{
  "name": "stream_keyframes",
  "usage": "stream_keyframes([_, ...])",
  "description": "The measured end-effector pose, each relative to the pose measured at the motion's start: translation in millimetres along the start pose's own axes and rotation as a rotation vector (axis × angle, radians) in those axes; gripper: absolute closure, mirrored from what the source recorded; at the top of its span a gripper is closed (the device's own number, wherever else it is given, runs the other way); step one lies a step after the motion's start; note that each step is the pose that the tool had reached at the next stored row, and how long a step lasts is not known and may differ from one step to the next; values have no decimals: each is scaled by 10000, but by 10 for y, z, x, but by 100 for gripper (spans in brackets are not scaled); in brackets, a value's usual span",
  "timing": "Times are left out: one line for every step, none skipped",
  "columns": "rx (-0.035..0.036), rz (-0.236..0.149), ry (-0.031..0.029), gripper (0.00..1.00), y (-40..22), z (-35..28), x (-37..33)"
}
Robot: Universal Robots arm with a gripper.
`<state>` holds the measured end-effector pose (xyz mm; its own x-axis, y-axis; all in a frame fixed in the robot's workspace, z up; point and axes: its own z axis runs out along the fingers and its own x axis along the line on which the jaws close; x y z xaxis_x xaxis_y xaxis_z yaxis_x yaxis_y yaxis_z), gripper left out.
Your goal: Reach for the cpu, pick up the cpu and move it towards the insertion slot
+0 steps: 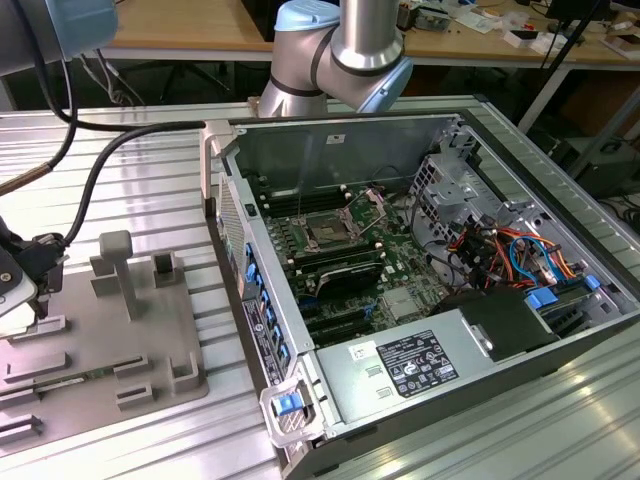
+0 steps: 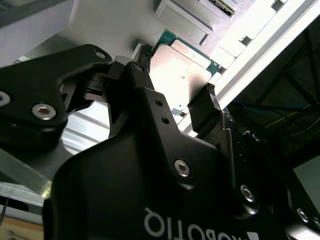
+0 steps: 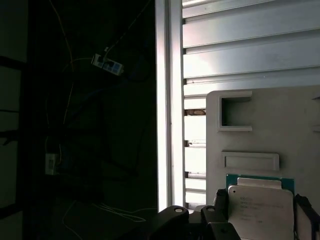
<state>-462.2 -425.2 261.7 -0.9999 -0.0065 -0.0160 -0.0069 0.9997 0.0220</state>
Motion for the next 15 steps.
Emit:
stream_keyframes([0, 0, 0, 45, 0, 0, 0])
stream_keyframes([-1, 0, 0, 45, 0, 0, 0])
stream_keyframes([-1, 0, 0, 45, 0, 0, 0])
stream_keyframes([-1, 0, 1, 45, 0, -4, 0])
stream_keyframes([1, 0, 3, 45, 0, -12, 0])
stream_keyframes([-1, 0, 1, 45, 0, -21, 0])
stream_keyframes([0, 0, 1, 45, 1, -42, -1])
stream_keyframes([-1, 0, 0, 45, 1, -57, -1])
stream_keyframes([-1, 0, 0, 45, 2, -70, -1])
stream_keyframes([-1, 0, 1, 45, 2, -98, -1])
stream_keyframes([-1, 0, 0, 45, 2, -114, -2])
stream_keyframes([-1, 0, -1, 45, 3, -129, -2])
stream_keyframes([-1, 0, -1, 45, 3, -145, -2])
stream_keyframes([-1, 0, 0, 45, 4, -161, -2])
stream_keyframes([-1, 0, 1, 45, 4, -180, -3])
